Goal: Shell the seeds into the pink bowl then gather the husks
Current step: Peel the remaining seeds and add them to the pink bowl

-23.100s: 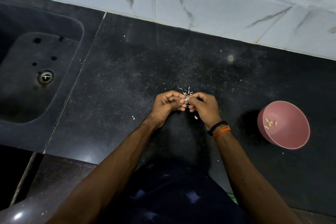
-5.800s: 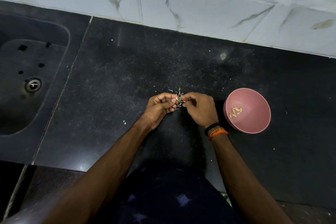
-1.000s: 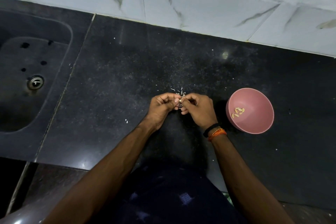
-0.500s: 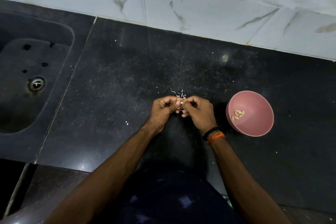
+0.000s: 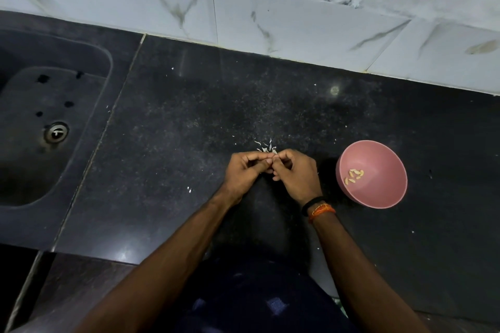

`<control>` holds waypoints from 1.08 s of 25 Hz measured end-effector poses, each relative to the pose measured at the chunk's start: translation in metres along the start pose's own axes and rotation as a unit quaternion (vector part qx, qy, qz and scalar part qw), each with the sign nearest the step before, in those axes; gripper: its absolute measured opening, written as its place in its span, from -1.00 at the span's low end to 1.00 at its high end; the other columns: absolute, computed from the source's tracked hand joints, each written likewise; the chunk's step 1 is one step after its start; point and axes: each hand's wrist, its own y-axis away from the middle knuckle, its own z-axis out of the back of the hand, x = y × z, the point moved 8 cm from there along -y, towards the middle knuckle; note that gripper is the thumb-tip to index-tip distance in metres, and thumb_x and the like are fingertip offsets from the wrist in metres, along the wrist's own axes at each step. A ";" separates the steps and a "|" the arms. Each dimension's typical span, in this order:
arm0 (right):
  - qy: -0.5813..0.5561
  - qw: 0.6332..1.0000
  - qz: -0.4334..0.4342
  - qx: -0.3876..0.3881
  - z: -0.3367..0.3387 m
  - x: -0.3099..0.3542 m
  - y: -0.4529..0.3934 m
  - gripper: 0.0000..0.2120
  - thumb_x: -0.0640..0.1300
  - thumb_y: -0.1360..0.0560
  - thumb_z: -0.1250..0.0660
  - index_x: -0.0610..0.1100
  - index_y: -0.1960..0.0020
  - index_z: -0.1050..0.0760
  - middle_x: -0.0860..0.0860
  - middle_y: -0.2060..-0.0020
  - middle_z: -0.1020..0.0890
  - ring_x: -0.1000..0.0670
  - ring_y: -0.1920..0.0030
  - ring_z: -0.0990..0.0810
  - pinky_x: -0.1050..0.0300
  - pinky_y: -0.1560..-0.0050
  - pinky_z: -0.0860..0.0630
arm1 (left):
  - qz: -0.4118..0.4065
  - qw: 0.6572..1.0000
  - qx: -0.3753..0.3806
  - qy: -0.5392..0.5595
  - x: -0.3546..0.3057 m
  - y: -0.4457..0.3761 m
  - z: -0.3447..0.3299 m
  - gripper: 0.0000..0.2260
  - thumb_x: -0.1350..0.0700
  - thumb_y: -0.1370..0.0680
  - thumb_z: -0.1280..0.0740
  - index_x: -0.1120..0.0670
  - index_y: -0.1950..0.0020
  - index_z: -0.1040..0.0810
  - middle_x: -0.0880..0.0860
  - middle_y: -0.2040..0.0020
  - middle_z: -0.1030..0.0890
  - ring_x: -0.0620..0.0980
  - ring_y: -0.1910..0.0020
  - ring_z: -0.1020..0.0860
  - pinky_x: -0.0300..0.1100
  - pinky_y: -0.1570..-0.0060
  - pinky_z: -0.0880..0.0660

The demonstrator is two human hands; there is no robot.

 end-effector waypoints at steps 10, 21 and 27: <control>-0.052 0.998 -0.035 -0.015 -0.002 -0.005 -0.001 -0.92 -0.22 -0.57 -0.39 -0.19 0.08 -0.64 -0.02 0.26 -0.71 0.04 0.24 -0.73 0.07 0.19 -0.70 | -0.001 0.999 -0.003 0.035 0.001 0.002 0.001 -0.83 0.38 -0.60 -0.30 0.37 -0.15 -0.62 0.25 0.01 -0.69 0.03 0.15 -0.68 -0.16 0.06 -0.63; -0.019 0.998 -0.035 -0.040 0.008 -0.006 0.001 -0.92 -0.22 -0.56 -0.39 -0.12 0.11 -0.63 0.02 0.24 -0.69 0.07 0.27 -0.71 0.11 0.19 -0.69 | 0.003 0.999 -0.015 0.040 0.003 0.002 0.004 -0.85 0.37 -0.60 -0.30 0.34 -0.11 -0.63 0.25 0.07 -0.67 0.01 0.19 -0.61 -0.17 0.13 -0.59; 0.092 0.995 0.021 -0.044 0.013 -0.007 -0.005 -0.96 -0.18 -0.49 -0.46 -0.06 0.12 -0.65 0.07 0.20 -0.66 0.06 0.21 -0.68 -0.07 0.08 -0.68 | -0.003 1.000 -0.027 0.011 -0.001 0.002 0.010 -0.85 0.37 -0.59 -0.32 0.27 -0.09 -0.65 0.12 0.11 -0.70 -0.05 0.29 -0.59 -0.19 0.15 -0.58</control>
